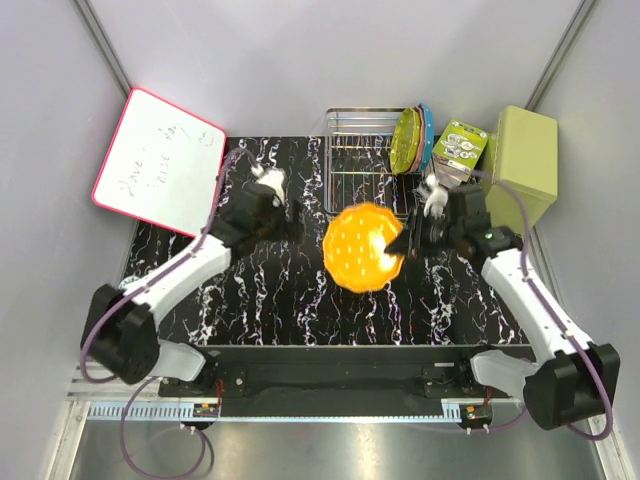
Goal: Load the plates into the dish rack
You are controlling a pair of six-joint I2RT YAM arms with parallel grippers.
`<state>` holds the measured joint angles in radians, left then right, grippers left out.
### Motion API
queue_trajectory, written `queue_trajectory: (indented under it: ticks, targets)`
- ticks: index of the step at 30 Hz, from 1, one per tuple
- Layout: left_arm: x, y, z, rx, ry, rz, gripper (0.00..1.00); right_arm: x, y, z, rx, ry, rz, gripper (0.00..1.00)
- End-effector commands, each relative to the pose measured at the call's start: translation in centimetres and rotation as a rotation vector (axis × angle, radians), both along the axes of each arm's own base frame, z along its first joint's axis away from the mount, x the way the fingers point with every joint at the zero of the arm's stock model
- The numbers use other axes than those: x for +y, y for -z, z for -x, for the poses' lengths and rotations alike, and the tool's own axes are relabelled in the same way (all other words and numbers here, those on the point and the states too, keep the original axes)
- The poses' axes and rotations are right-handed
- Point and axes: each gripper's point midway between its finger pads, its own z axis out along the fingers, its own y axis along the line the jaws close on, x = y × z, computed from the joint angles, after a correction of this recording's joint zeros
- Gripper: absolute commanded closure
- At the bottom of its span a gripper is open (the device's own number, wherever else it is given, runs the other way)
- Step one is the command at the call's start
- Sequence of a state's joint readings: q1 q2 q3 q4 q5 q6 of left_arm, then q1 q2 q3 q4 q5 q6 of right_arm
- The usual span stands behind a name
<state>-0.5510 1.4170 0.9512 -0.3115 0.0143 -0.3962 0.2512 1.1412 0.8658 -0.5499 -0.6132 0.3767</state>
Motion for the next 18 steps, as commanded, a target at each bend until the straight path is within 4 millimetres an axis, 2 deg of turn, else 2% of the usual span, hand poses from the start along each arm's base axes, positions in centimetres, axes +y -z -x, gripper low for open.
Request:
queue_trajectory:
  ticks: [1,2,3,4,5,6,7,8,9,10,11,12,13,14,15,16,17,18]
  targets:
    - [11.6,-10.2,-6.5,-0.452,-0.266,-0.460,0.01,1.1,-13.6,-3.3,-0.397,-0.083,-0.030,1.00]
    - [12.8,-11.3,-6.9,-0.482,-0.298,-0.501,0.01,1.1,-14.9,-4.2,-0.433,-0.079,-0.016,1.00]
    - [13.2,-12.1,-7.2,-0.502,-0.314,-0.494,0.01,0.9,-18.3,-5.7,-0.525,-0.039,0.001,1.00]
    - [13.5,-12.5,-7.3,-0.505,-0.321,-0.494,0.01,1.1,-18.2,-7.6,-0.519,-0.023,0.024,1.00]
    - [13.2,-13.2,-7.4,-0.515,-0.311,-0.483,0.01,1.1,-19.2,-9.0,-0.552,0.000,0.046,1.00]
    - [13.0,-12.8,-7.1,-0.493,-0.294,-0.480,0.01,0.5,-22.1,-11.0,-0.629,0.083,0.091,1.00]
    - [12.8,-12.7,-7.0,-0.475,-0.279,-0.468,0.01,0.6,-21.3,-13.5,-0.614,0.117,0.130,1.00]
    - [12.0,-13.0,-6.9,-0.463,-0.251,-0.435,0.01,0.3,-21.8,-15.2,-0.640,0.154,0.162,1.00]
    - [12.0,-12.3,-6.5,-0.428,-0.236,-0.443,0.01,-1.0,-24.4,-17.3,-0.715,0.262,0.225,1.00]
    - [12.2,-12.1,-6.5,-0.414,-0.282,-0.425,0.01,-0.7,-23.0,-19.8,-0.725,0.272,0.307,1.00]
    - [12.7,-11.7,-6.3,-0.390,-0.316,-0.436,0.01,-1.1,-23.9,-21.5,-0.766,0.320,0.349,1.00]
    - [13.2,-11.5,-6.3,-0.375,-0.361,-0.445,0.01,-2.9,-26.4,-23.0,-0.825,0.440,0.411,1.00]
    - [13.8,-11.7,-6.2,-0.372,-0.409,-0.454,0.01,-2.8,-24.6,-25.5,-0.801,0.480,0.482,1.00]
    - [14.0,-12.1,-6.2,-0.374,-0.421,-0.461,0.01,-3.8,-25.0,-26.7,-0.811,0.546,0.532,1.00]
    - [14.4,-12.4,-6.2,-0.381,-0.441,-0.466,0.01,-5.8,-27.4,-27.5,-0.842,0.681,0.572,1.00]
    - [15.1,-12.7,-6.0,-0.392,-0.483,-0.482,0.01,-5.9,-25.6,-29.5,-0.816,0.715,0.619,1.00]
    - [15.5,-13.4,-6.1,-0.421,-0.517,-0.471,0.01,-7.2,-27.5,-29.9,-0.848,0.821,0.632,1.00]
    - [15.8,-13.6,-6.0,-0.433,-0.537,-0.472,0.01,-7.1,-26.4,-31.2,-0.843,0.846,0.663,1.00]
